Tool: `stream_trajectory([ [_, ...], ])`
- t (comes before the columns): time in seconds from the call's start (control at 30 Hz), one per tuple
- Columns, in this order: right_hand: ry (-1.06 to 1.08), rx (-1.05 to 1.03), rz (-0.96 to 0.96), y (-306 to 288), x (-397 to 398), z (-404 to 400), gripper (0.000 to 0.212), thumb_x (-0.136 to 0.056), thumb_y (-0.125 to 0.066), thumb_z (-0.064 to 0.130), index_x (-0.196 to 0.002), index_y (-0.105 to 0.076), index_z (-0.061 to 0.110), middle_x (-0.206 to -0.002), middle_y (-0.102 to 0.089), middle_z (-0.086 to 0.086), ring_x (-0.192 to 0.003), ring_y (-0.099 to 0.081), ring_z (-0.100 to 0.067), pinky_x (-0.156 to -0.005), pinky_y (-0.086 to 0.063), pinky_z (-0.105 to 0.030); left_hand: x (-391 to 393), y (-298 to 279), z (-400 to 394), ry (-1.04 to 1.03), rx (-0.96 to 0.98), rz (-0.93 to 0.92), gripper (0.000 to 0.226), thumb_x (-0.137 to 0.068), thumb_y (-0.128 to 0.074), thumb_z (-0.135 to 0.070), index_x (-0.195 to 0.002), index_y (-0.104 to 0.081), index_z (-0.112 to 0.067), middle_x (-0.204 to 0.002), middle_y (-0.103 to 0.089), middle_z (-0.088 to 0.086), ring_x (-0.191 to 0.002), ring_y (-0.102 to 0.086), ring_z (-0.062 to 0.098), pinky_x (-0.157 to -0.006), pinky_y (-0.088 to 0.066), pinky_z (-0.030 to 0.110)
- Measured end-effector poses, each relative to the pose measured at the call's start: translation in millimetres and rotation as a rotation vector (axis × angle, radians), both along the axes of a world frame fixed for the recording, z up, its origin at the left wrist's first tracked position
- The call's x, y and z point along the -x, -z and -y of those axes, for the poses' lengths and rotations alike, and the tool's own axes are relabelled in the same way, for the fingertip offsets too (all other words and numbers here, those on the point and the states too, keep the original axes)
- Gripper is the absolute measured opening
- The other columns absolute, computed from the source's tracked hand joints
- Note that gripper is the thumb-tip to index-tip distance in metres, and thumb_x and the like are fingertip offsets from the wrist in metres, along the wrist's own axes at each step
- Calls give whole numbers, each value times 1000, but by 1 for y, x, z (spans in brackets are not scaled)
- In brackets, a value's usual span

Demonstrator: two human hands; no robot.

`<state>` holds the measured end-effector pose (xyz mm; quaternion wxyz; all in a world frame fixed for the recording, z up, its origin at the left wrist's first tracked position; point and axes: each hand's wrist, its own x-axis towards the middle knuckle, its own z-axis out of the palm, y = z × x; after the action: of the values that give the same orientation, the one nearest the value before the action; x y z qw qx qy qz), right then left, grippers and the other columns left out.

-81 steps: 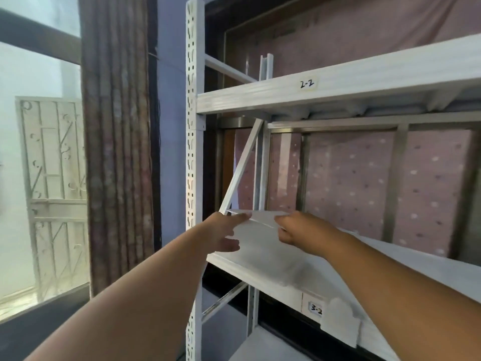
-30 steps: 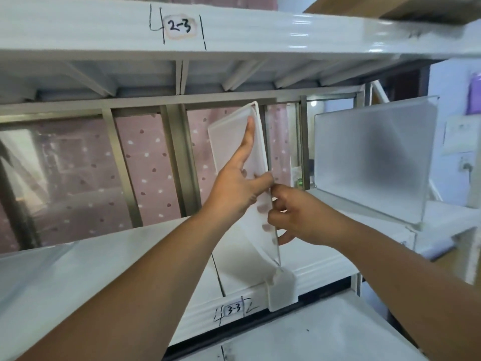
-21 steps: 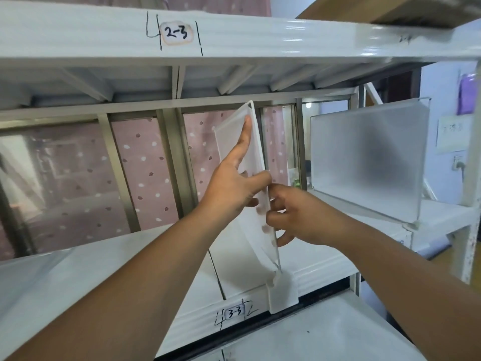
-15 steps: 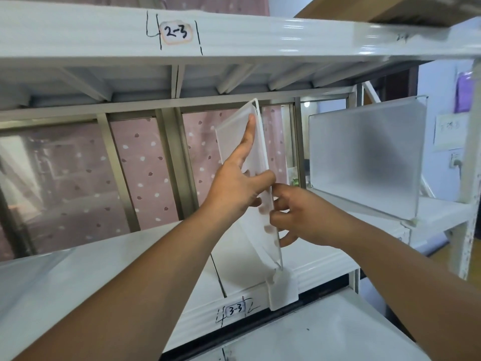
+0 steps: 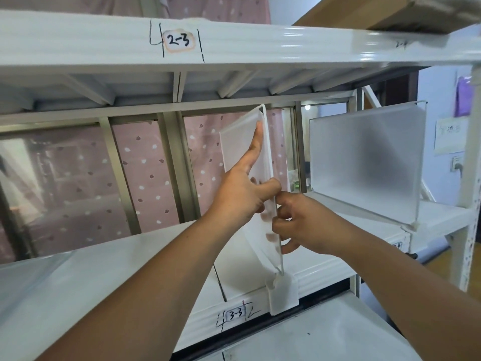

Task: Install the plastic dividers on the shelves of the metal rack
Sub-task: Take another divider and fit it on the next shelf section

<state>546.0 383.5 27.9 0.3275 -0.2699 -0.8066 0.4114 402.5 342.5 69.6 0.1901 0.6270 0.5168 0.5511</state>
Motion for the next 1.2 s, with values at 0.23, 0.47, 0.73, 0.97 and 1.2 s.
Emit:
stream_trajectory([
  [0.23,-86,22,-35,7,3,-6,37,-96,-52,1,-109,-63,34,-101,-64,-35,-96,-68,-47,-73,-65,-44,8,8,-5,30,-55,-22,105,-95,-75,-10,-150,-17,-77,-158,-38,-16,-73,-58,15,-63,-60,26],
  [0.47,-87,4,-17,17,7,-6,52,-92,-49,1,-115,-60,46,-93,-59,-37,-98,-65,-50,-74,-64,-47,12,21,1,17,-82,-17,106,-92,-77,-11,-147,-18,-81,-169,-37,-19,-120,-72,28,-92,-65,50],
  [0.73,-34,-22,-17,33,1,-9,46,-92,-50,3,-125,-58,32,-64,-61,-4,-93,-71,-42,-77,-65,-44,7,37,-5,39,-71,-16,105,-93,-77,-7,-152,-23,-74,-172,-30,-23,-151,-45,15,-117,-50,44],
  [0.97,13,64,-41,28,-2,0,45,-97,-51,5,-131,-56,33,-93,-71,-21,-101,-72,-36,-86,-62,-47,2,37,6,12,-31,-18,100,-96,-78,-15,-147,-23,-80,-163,-34,-29,-154,-43,20,-119,-46,40],
  [1.2,260,-191,36,16,0,30,65,-93,-64,41,-150,-31,48,-133,-58,15,-118,-60,-9,-98,-51,-31,22,30,28,-89,21,-52,90,-88,-78,-56,-164,-29,-50,-173,-34,-6,-155,-40,28,-117,-41,46],
])
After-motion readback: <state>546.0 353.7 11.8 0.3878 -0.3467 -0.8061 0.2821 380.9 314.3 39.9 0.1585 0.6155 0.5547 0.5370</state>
